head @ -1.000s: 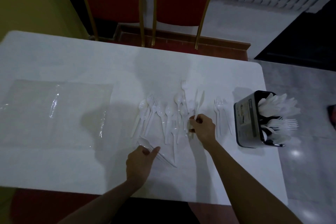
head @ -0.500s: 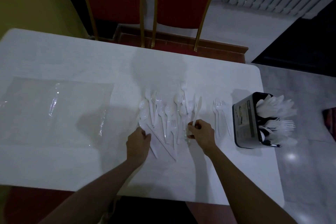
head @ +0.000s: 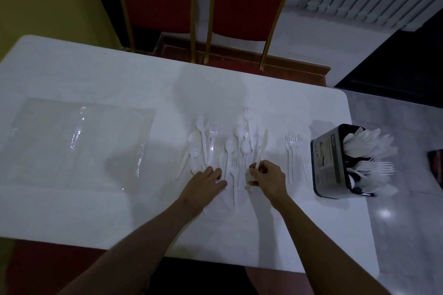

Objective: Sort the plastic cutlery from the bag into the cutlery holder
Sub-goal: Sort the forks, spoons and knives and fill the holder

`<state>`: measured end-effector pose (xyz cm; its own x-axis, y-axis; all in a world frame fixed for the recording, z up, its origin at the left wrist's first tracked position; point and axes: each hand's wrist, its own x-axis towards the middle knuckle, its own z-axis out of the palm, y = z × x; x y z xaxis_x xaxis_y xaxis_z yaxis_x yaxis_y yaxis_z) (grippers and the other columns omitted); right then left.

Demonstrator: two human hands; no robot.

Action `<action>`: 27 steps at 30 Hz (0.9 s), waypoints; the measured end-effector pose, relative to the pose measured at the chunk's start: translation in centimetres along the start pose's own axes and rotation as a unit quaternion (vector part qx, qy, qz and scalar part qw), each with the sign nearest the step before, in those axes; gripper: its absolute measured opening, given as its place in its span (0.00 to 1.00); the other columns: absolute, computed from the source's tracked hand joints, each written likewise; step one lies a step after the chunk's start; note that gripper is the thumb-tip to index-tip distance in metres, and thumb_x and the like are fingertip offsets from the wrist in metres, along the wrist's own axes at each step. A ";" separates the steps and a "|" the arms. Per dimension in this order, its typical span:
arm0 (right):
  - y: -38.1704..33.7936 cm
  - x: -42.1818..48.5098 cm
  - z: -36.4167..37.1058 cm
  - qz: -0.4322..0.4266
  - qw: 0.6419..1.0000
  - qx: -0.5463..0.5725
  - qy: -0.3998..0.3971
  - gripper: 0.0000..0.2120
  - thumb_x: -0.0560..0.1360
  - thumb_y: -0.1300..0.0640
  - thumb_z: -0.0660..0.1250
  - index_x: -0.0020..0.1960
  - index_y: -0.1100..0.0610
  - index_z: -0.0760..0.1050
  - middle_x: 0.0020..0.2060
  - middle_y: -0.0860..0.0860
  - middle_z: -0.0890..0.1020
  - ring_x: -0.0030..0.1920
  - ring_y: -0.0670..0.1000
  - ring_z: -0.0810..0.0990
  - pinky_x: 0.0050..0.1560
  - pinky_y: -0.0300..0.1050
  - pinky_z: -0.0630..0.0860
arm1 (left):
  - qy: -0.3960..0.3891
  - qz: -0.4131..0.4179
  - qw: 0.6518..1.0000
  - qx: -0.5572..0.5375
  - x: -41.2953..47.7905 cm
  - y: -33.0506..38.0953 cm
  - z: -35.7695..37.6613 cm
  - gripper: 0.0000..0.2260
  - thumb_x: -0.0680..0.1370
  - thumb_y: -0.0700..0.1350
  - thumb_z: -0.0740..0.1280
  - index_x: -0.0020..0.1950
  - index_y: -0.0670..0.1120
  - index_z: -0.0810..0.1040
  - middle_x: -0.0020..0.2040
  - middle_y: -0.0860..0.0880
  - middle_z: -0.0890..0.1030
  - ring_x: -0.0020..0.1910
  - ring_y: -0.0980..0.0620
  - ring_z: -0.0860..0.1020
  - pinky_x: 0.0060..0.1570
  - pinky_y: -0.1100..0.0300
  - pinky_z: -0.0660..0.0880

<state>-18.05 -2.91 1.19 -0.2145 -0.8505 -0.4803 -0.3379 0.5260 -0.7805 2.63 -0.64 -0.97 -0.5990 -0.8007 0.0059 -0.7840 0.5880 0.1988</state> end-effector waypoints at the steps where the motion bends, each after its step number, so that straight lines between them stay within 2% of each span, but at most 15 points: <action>1: 0.1 -0.1 -0.1 -0.001 1.000 -0.002 0.000 0.01 0.75 0.62 0.69 0.45 0.58 0.79 0.42 0.58 0.82 0.40 0.53 0.84 0.37 0.36 0.81 | 0.003 0.026 1.000 0.004 0.1 -0.3 0.1 0.16 0.58 0.37 0.79 0.40 0.47 0.78 0.39 0.48 0.78 0.35 0.50 0.77 0.26 0.61 0.68; 6: 0.3 -0.6 -0.6 -0.003 1.000 0.000 -0.003 0.02 0.75 0.62 0.69 0.45 0.57 0.79 0.43 0.56 0.83 0.42 0.53 0.84 0.36 0.35 0.80 | 0.037 0.117 0.992 0.019 -0.1 -1.7 1.0 0.16 0.66 0.38 0.74 0.45 0.48 0.70 0.39 0.51 0.76 0.38 0.52 0.73 0.29 0.61 0.68; 9: 0.1 -0.5 -0.6 -0.001 1.000 0.006 -0.007 0.01 0.75 0.63 0.69 0.46 0.59 0.79 0.43 0.56 0.83 0.43 0.54 0.84 0.39 0.38 0.82 | 0.055 0.123 0.991 0.006 -0.2 -2.0 0.9 0.13 0.69 0.39 0.71 0.46 0.48 0.69 0.39 0.51 0.76 0.40 0.53 0.71 0.30 0.61 0.70; 12: -0.2 -0.4 -0.6 0.001 1.000 0.008 -0.008 0.01 0.75 0.63 0.69 0.45 0.59 0.79 0.43 0.58 0.82 0.43 0.55 0.84 0.37 0.36 0.81 | 0.041 0.122 0.991 0.018 0.2 -2.3 0.9 0.13 0.66 0.37 0.75 0.43 0.47 0.73 0.38 0.51 0.76 0.39 0.52 0.72 0.31 0.62 0.70; 15: -0.5 -0.2 -0.3 0.000 1.000 0.006 -0.008 0.01 0.75 0.63 0.69 0.46 0.60 0.79 0.43 0.59 0.82 0.42 0.55 0.83 0.34 0.33 0.79 | 0.019 0.137 0.989 0.043 0.5 -2.8 0.8 0.14 0.63 0.39 0.76 0.41 0.47 0.74 0.38 0.52 0.76 0.40 0.53 0.68 0.31 0.62 0.68; 19: -0.9 0.3 0.4 -0.002 1.000 0.009 -0.007 0.04 0.75 0.62 0.69 0.48 0.62 0.79 0.43 0.57 0.82 0.40 0.51 0.84 0.35 0.34 0.80 | 0.011 0.151 0.987 0.050 0.5 -3.2 0.6 0.14 0.64 0.41 0.76 0.41 0.48 0.73 0.38 0.52 0.76 0.37 0.54 0.73 0.31 0.63 0.67; 23: -1.3 0.5 1.1 0.002 1.000 0.019 -0.014 0.04 0.74 0.63 0.70 0.48 0.63 0.80 0.43 0.60 0.82 0.41 0.53 0.84 0.38 0.38 0.82 | 0.018 0.152 0.987 0.050 0.3 -3.3 0.8 0.14 0.61 0.42 0.78 0.41 0.48 0.75 0.37 0.52 0.76 0.37 0.54 0.73 0.32 0.64 0.68; 27: -1.5 0.5 1.1 0.004 1.000 0.022 -0.018 0.02 0.75 0.64 0.70 0.47 0.62 0.79 0.44 0.61 0.82 0.41 0.52 0.83 0.36 0.36 0.81 | 0.018 0.157 0.985 0.067 0.4 -3.3 1.0 0.12 0.63 0.46 0.78 0.40 0.48 0.77 0.37 0.52 0.77 0.37 0.54 0.75 0.31 0.64 0.69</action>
<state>-16.64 -4.16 1.66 -0.1846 -0.8461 -0.5001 -0.2951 0.5331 -0.7929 4.80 -2.80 -2.57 -0.8105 -0.5799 0.0823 -0.5777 0.8147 0.0503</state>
